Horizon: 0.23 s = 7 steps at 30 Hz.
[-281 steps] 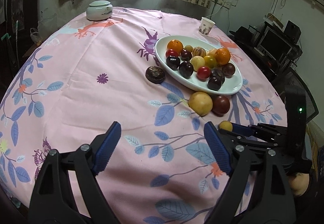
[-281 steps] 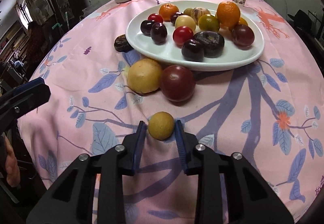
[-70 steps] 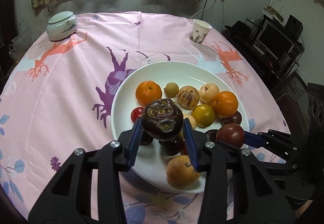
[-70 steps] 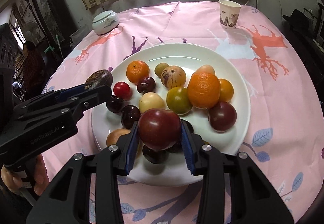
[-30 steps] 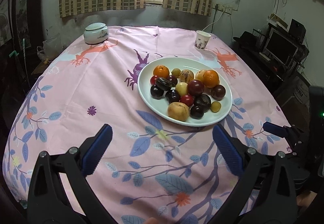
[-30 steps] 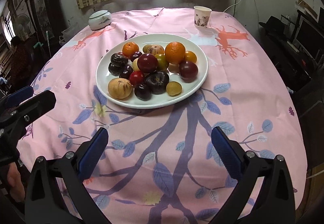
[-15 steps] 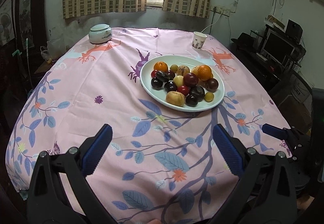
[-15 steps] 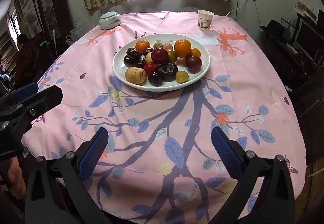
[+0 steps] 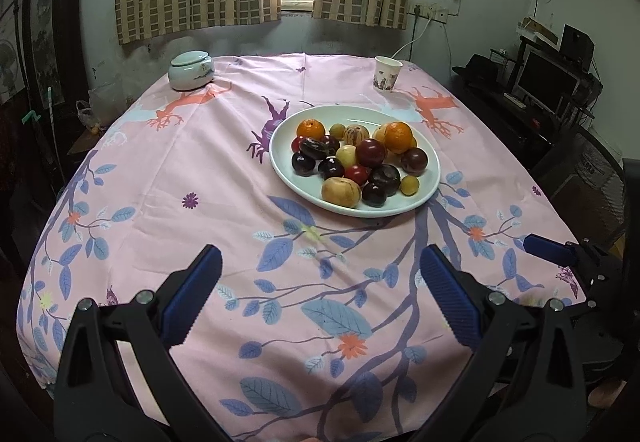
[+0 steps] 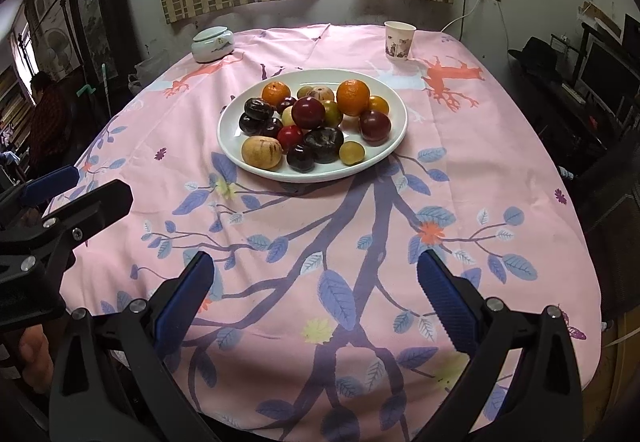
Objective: Organize fruits
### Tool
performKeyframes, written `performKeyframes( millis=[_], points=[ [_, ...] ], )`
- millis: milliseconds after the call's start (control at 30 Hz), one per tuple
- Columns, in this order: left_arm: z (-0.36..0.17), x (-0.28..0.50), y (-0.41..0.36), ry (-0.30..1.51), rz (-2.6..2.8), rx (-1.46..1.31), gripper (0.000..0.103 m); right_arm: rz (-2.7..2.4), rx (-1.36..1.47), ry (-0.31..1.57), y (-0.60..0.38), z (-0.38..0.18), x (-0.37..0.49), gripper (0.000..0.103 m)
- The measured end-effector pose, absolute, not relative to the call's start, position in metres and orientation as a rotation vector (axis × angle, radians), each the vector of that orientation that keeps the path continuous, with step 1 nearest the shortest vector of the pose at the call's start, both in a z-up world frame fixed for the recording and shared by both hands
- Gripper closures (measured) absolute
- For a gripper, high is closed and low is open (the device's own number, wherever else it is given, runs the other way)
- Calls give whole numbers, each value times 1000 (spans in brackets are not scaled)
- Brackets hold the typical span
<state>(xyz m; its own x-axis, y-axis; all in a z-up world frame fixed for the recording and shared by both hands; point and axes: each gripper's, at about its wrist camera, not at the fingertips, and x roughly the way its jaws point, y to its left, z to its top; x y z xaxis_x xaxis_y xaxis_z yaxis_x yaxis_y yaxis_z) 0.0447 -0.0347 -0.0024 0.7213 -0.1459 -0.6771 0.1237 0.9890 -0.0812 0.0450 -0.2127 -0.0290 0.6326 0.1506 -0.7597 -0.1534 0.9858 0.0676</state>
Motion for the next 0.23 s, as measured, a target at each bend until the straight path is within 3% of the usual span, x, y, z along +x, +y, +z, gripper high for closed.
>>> performKeyframes(
  millis=[233],
  points=[
    [-12, 54, -28, 808, -151, -77, 2, 178, 2, 878, -212, -32, 46, 1]
  ],
)
